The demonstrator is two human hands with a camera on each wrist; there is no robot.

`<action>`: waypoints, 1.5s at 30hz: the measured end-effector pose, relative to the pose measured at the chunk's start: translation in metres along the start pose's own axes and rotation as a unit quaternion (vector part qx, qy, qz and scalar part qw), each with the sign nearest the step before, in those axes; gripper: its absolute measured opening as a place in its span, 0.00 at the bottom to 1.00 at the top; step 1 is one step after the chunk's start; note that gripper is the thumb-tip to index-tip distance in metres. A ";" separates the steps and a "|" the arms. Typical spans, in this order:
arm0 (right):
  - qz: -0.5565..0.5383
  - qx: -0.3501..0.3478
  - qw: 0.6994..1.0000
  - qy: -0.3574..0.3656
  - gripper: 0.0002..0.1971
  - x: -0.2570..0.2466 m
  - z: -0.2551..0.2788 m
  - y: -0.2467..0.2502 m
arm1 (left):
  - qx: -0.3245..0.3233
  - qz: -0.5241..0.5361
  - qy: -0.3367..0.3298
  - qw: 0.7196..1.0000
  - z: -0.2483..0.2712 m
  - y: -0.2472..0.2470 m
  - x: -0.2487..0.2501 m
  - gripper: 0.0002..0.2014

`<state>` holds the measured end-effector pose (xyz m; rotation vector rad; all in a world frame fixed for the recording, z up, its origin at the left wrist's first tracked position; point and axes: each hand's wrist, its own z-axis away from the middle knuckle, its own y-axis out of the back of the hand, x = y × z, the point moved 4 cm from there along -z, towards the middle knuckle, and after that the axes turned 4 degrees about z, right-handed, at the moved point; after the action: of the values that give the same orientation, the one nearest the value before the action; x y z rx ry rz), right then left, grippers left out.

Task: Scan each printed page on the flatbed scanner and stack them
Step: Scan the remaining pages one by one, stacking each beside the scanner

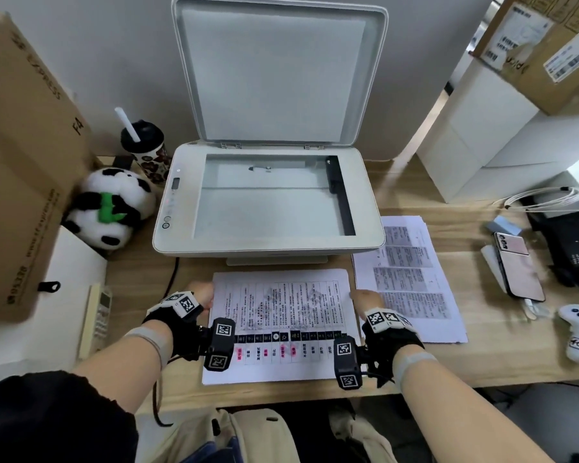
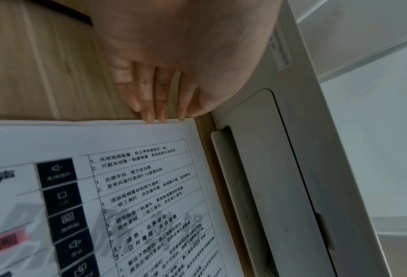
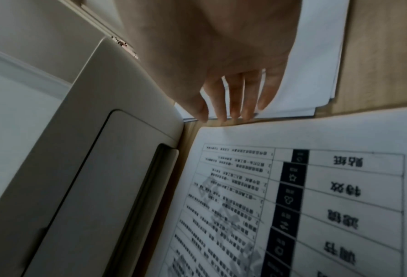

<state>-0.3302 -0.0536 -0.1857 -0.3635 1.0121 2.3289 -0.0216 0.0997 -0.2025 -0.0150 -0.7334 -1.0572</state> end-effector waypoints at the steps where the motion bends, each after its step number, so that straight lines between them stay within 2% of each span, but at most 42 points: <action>1: 0.021 0.002 1.000 -0.003 0.16 -0.003 0.002 -0.001 | -0.007 -0.004 0.007 1.000 0.000 0.000 -0.003 0.16; 4: 0.067 0.004 0.998 0.000 0.16 -0.007 0.002 -0.004 | -0.023 -0.021 0.017 0.999 0.001 -0.003 -0.008 0.14; 7: 0.050 0.021 0.999 0.002 0.15 -0.005 0.001 -0.007 | -0.031 -0.047 0.010 0.998 0.003 -0.005 -0.007 0.08; 9: 0.037 0.041 0.998 0.003 0.16 -0.004 0.000 -0.006 | -0.034 -0.051 0.005 0.998 0.000 -0.005 -0.007 0.18; 11: 0.016 0.056 0.998 0.007 0.16 -0.003 0.003 -0.004 | -0.035 -0.061 0.001 0.998 -0.001 -0.006 -0.007 0.21; 16: -0.002 0.079 0.997 0.016 0.20 -0.003 0.011 0.000 | -0.033 -0.096 -0.003 0.995 0.000 -0.005 -0.005 0.20; 21: 0.001 0.069 0.997 0.026 0.20 -0.003 0.016 0.001 | -0.017 -0.131 -0.043 0.990 -0.004 0.005 -0.009 0.18; 24: -0.010 0.077 0.997 0.027 0.19 -0.002 0.017 0.001 | -0.013 -0.149 -0.059 0.987 -0.001 0.005 -0.007 0.13; 28: -0.030 0.106 0.994 0.028 0.19 0.000 0.019 0.002 | 0.001 -0.141 -0.073 0.987 0.007 0.010 -0.005 0.22; 36: -0.038 0.155 0.986 0.042 0.13 -0.003 0.028 0.009 | 0.005 -0.128 -0.079 0.989 0.021 0.013 -0.002 0.30; 41: -0.046 0.171 0.983 0.044 0.11 -0.002 0.029 0.017 | 0.012 -0.122 -0.103 0.987 0.016 0.013 -0.004 0.20; 45: -0.094 0.191 0.976 0.042 0.12 0.002 0.031 0.023 | 0.006 -0.127 -0.097 0.987 0.012 0.015 -0.005 0.19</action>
<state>-0.3467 -0.0427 -0.1522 -0.3870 1.3729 1.9119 -0.0177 0.1153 -0.1914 -0.0135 -0.9358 -1.3072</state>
